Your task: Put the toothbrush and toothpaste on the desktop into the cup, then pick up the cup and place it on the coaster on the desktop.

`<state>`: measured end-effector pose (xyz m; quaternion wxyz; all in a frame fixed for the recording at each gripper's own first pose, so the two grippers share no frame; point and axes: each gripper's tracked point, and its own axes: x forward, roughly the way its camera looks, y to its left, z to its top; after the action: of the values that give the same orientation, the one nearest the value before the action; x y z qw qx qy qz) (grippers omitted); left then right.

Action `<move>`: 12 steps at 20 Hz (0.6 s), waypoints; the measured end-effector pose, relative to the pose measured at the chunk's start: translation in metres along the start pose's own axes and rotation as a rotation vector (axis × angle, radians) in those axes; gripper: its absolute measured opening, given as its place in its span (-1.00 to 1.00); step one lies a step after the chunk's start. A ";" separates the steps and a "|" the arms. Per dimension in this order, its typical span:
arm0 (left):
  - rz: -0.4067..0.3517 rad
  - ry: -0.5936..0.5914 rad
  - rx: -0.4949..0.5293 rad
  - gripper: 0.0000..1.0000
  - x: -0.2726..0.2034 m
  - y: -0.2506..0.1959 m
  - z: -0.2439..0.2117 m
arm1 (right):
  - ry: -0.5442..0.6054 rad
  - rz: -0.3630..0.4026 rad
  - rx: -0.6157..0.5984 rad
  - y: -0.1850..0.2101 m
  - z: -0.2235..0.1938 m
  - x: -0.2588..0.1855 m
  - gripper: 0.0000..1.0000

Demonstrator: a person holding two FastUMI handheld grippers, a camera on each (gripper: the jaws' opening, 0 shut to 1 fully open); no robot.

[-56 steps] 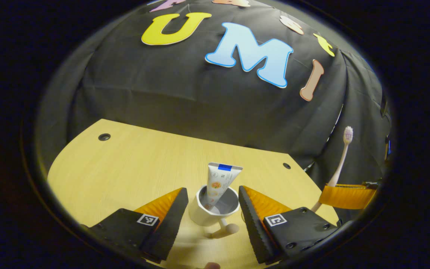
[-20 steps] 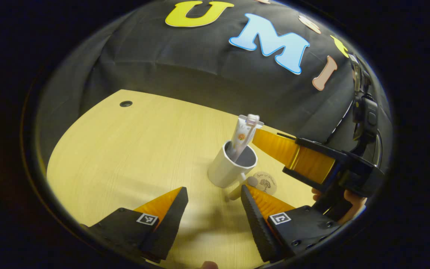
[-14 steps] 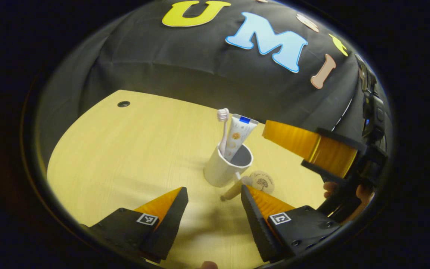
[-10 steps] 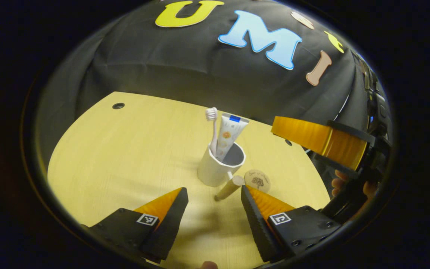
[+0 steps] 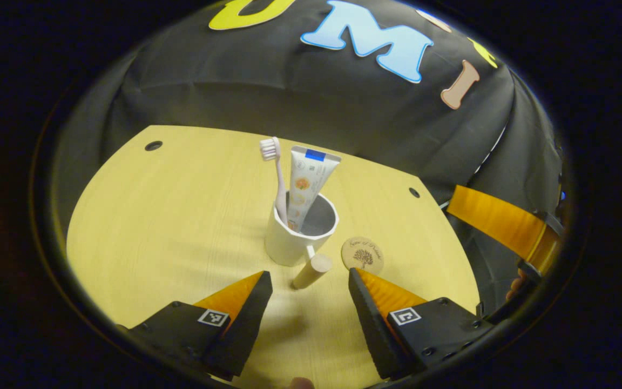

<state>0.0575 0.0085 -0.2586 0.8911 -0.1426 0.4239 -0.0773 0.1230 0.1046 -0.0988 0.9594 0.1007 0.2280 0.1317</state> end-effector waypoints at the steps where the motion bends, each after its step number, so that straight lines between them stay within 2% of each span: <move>1: 0.005 0.013 0.009 0.80 0.005 0.000 0.000 | 0.008 -0.007 0.003 -0.005 -0.004 -0.002 0.77; 6: 0.043 0.098 0.040 0.90 0.034 0.002 -0.004 | 0.068 -0.036 0.012 -0.029 -0.030 -0.008 0.77; 12: 0.093 0.211 0.044 0.85 0.063 0.007 -0.002 | 0.154 -0.066 0.037 -0.064 -0.065 -0.017 0.77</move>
<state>0.0957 -0.0010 -0.3081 0.8470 -0.0943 0.5198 -0.0598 0.0918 0.0474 -0.1650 0.9409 0.1003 0.3067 0.1029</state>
